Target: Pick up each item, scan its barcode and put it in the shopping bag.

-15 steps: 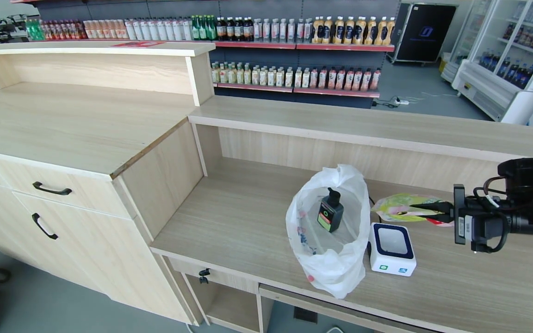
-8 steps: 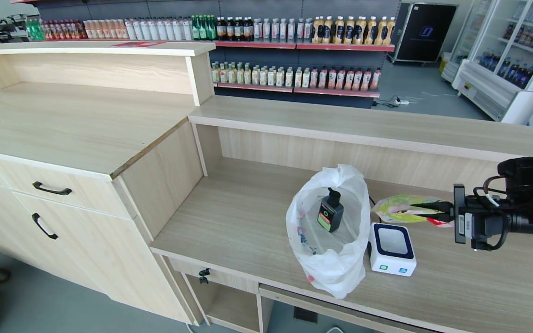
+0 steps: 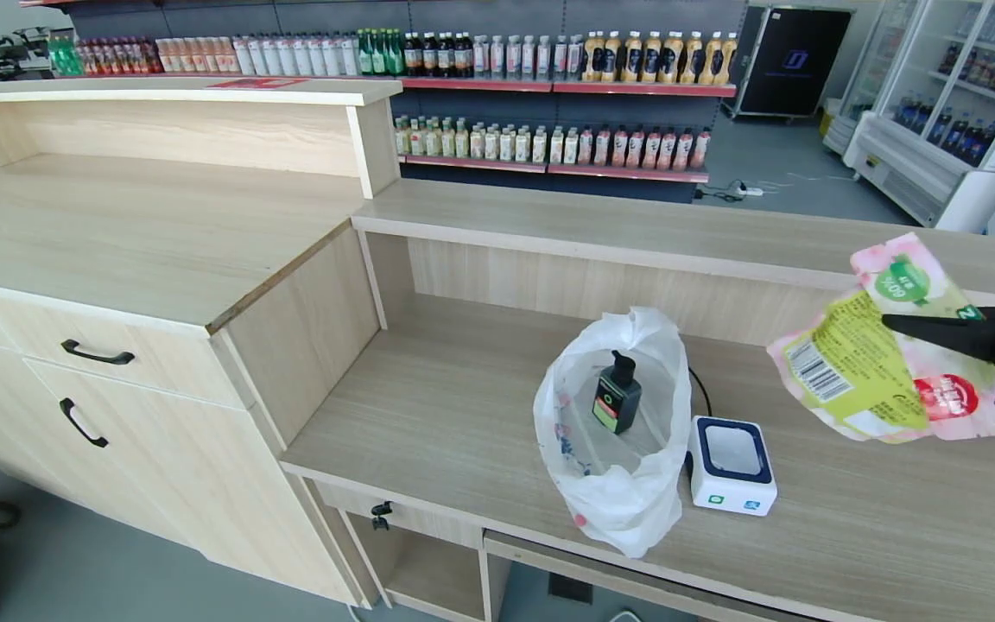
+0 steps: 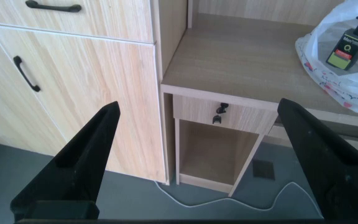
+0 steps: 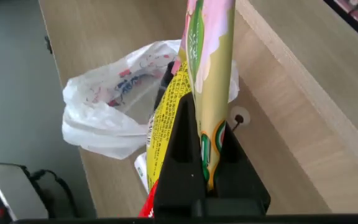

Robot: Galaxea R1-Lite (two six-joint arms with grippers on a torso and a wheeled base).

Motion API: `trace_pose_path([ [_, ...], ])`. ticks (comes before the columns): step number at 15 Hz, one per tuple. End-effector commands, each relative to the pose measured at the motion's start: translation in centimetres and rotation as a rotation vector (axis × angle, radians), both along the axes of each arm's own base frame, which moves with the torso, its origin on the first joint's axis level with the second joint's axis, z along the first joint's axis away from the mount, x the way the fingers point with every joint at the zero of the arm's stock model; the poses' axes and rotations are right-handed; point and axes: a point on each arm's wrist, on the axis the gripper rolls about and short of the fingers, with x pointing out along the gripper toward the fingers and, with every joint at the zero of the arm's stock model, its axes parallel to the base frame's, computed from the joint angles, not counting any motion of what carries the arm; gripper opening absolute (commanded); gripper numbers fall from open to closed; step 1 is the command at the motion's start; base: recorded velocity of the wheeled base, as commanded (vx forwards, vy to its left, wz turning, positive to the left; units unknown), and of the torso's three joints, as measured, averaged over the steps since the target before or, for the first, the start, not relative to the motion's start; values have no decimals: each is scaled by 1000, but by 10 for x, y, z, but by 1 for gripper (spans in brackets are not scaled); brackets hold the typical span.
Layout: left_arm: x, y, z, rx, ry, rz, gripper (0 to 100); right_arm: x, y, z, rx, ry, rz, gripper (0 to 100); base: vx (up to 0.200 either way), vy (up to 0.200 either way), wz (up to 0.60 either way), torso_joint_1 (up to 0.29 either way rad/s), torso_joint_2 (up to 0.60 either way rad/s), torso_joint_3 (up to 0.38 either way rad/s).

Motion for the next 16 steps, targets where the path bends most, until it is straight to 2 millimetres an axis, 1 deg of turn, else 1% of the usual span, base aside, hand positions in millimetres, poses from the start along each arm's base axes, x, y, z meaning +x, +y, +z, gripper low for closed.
trace_pose_path([
  [1,0,0,0,0,1,1,100,-48,-14,18,82,5,-289,0,0,0,0,0,0,0],
  [2,0,0,0,0,1,1,100,-53,-18,13,81,23,-371,0,0,0,0,0,0,0],
  [4,0,0,0,0,1,1,100,-54,-23,5,58,59,-526,0,0,0,0,0,0,0],
  [5,0,0,0,0,1,1,100,-53,-23,5,57,63,-543,0,0,0,0,0,0,0],
  [6,0,0,0,0,1,1,100,-51,-24,6,101,80,-566,0,0,0,0,0,0,0],
  [7,0,0,0,0,1,1,100,-48,-24,9,133,78,-577,0,0,0,600,12,7,2],
  [8,0,0,0,0,1,-1,100,-47,-23,13,135,61,-578,0,0,0,600,-2,2,2],
  [10,0,0,0,0,1,-1,100,-37,-10,20,194,47,-519,0,0,0,600,0,2,2],
  [13,0,0,0,0,1,1,100,-21,3,20,217,9,-434,0,0,0,0,0,0,0],
  [14,0,0,0,0,1,1,100,-10,11,14,225,22,-387,0,0,0,0,0,0,0],
  [15,0,0,0,0,1,-1,100,-4,16,10,225,31,-360,0,0,0,0,0,0,0],
  [16,0,0,0,0,1,-1,100,8,24,-4,227,72,-317,0,0,0,0,0,0,0],
])
